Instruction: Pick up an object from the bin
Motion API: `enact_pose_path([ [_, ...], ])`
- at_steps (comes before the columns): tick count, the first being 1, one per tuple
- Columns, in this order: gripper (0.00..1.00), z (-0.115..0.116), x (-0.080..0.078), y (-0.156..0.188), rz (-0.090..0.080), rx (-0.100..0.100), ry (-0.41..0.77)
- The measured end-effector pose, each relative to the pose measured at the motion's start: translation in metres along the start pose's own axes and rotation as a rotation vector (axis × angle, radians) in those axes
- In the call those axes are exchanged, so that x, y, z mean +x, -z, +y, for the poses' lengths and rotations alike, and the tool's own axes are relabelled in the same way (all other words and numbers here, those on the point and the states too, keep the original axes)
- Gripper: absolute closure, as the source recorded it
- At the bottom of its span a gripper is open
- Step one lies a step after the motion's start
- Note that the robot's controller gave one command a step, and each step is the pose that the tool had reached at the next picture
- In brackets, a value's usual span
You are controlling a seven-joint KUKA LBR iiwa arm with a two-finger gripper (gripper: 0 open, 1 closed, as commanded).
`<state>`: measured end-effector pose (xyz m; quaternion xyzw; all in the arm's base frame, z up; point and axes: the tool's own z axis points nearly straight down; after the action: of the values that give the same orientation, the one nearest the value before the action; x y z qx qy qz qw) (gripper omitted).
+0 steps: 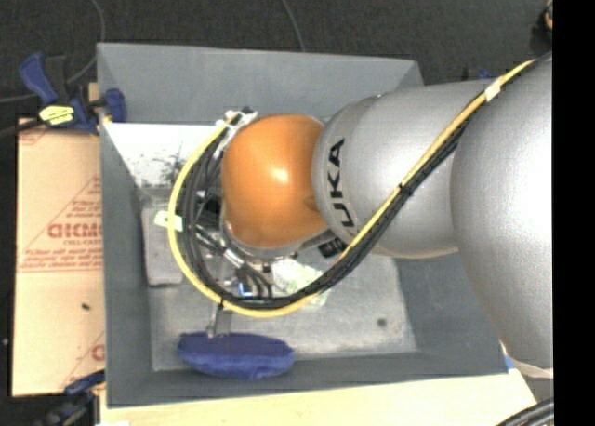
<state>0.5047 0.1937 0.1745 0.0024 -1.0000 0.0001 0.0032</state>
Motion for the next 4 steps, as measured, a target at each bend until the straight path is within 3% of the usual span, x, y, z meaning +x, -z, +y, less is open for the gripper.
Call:
enact_pose_path([
  [1,0.0,-0.001,-0.002,0.005,-0.008,-0.002,-0.006],
  [2,0.0,-0.028,0.022,-0.083,-0.018,-0.003,0.185],
  [3,0.0,-0.026,0.032,-0.054,-0.008,-0.002,0.17],
  [4,0.0,-0.125,0.007,-0.075,-0.016,-0.004,-0.187],
])
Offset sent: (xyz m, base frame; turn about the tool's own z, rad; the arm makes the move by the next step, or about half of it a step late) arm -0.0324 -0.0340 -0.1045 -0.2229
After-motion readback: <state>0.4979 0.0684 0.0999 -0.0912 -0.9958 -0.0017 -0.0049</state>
